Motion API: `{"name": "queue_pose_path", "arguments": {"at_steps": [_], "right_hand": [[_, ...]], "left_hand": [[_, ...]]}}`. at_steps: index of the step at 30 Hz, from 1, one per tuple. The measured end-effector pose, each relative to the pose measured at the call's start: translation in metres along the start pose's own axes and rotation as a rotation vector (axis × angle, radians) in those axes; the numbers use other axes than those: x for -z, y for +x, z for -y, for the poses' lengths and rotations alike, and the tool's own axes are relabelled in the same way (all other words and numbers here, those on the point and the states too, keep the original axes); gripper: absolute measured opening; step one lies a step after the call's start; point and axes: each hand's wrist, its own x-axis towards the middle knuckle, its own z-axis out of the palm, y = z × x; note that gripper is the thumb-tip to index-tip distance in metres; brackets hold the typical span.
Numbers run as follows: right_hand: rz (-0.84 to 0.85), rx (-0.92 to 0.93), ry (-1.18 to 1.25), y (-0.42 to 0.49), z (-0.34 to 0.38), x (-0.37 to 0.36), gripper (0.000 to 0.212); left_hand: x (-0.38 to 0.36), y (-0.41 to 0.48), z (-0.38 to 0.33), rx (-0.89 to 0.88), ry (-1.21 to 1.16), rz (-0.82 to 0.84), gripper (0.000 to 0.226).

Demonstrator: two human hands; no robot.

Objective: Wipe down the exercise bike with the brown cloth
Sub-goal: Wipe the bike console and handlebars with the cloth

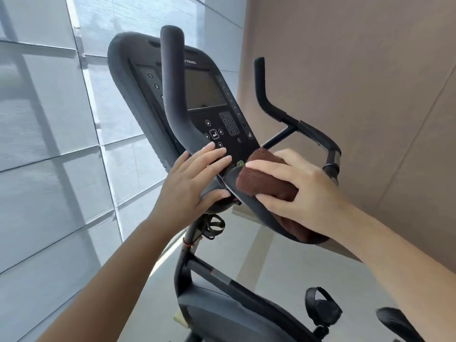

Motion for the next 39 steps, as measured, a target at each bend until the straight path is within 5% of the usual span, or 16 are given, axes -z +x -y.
{"name": "queue_pose_path", "arguments": {"at_steps": [11,24,27,32,39], "right_hand": [[-0.234,-0.12,-0.327,-0.007,0.041,-0.029,0.044],[-0.19,-0.061,-0.447,-0.02,0.051,-0.025,0.041],[-0.205,-0.024,-0.522,0.006,0.058,-0.042,0.041],[-0.204,-0.038,-0.449,-0.027,0.045,-0.026,0.042],[-0.189,-0.201,-0.185,-0.083,0.024,0.006,0.047]], "left_hand": [[-0.013,0.002,0.01,-0.088,-0.024,-0.171,0.035],[-0.013,0.004,0.003,-0.038,-0.123,-0.201,0.043],[-0.012,0.003,0.003,-0.024,-0.108,-0.225,0.028],[-0.004,0.006,0.003,-0.033,-0.098,-0.15,0.044],[-0.004,0.004,-0.001,0.006,-0.103,-0.118,0.039]]}}
